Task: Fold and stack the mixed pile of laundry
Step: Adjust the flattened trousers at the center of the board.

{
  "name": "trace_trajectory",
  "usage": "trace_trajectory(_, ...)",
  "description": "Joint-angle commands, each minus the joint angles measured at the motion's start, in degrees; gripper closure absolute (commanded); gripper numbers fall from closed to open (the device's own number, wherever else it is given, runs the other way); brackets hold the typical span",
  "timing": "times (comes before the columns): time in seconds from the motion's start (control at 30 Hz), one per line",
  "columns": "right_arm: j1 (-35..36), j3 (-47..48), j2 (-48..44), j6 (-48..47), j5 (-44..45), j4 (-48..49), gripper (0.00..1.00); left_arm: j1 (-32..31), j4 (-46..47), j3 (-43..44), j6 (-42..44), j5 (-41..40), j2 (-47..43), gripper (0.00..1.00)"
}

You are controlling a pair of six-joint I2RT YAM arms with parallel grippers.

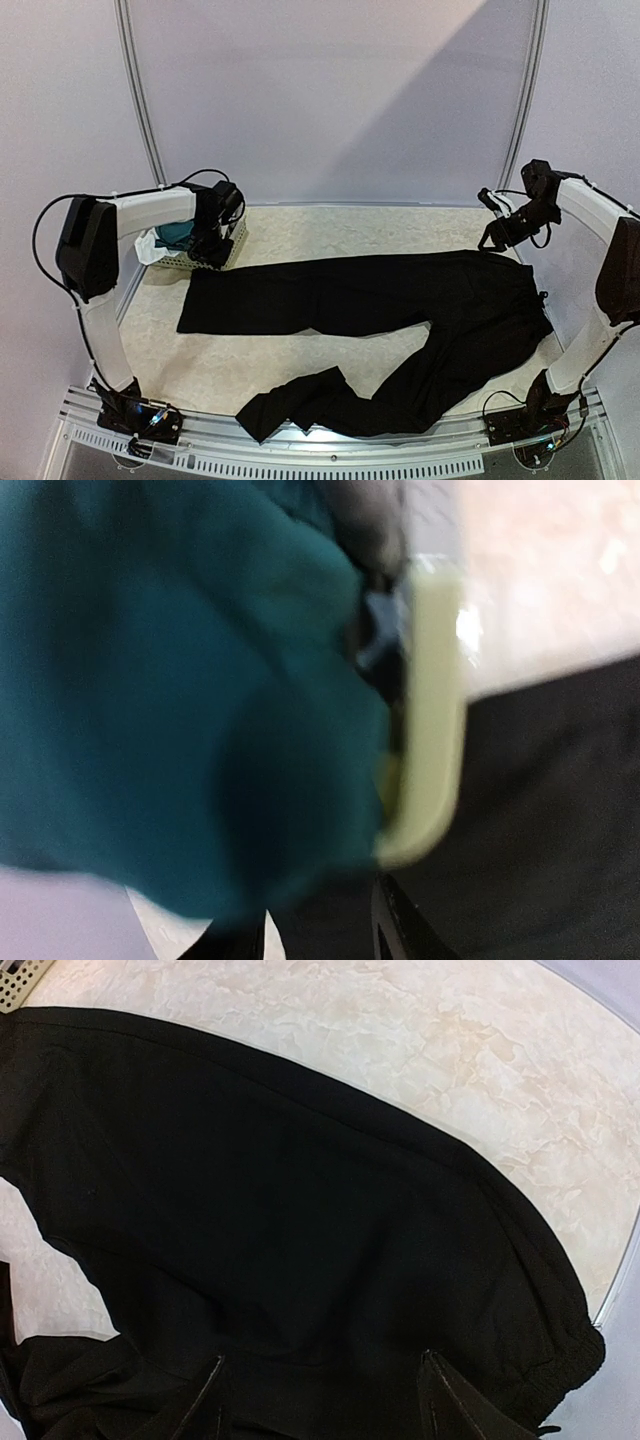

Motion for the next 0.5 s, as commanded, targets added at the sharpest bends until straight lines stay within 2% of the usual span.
trace_trajectory(0.0, 0.21, -1.54, -1.39, 1.09, -1.48, 0.73, 0.36, 3.08, 1.76, 7.13, 2.31, -1.56, 8.32, 0.63)
trace_trajectory(0.27, 0.21, -4.90, -3.17, -0.07, 0.42, 1.33, 0.36, 4.44, -1.99, 28.25, 7.67, -6.24, 23.25, 0.62)
trace_trajectory(0.37, 0.21, -6.23, -3.62, -0.71, 0.97, 1.76, 0.36, 4.28, -2.97, 29.18, 6.42, -5.71, 23.80, 0.60)
trace_trajectory(0.47, 0.21, -7.08, -3.58, -1.52, 1.78, 2.09, 0.36, 2.05, -2.48, 23.60, 4.57, -2.93, 18.13, 0.59)
